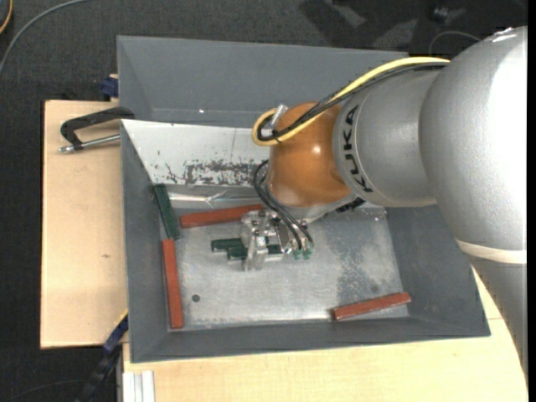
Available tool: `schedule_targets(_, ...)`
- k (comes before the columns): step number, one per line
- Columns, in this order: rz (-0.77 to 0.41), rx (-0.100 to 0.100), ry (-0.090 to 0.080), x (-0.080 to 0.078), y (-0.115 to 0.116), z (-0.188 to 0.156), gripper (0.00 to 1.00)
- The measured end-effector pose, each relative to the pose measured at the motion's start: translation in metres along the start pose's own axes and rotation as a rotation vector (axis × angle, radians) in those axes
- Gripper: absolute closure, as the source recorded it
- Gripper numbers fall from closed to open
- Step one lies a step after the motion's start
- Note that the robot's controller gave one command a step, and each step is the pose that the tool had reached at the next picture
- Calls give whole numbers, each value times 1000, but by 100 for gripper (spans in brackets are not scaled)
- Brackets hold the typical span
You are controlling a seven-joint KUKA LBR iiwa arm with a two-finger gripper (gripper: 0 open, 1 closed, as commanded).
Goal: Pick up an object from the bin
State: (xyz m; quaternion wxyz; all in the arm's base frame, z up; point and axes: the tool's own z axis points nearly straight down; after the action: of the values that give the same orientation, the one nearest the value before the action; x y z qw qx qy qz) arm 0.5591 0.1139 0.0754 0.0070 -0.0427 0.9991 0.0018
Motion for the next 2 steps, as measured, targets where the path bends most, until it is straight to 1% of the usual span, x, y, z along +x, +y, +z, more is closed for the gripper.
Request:
schedule_targets(1,-601,0,4,-44,20,1,100)
schedule_targets(2,-639,0,-2,-32,23,-139,100)
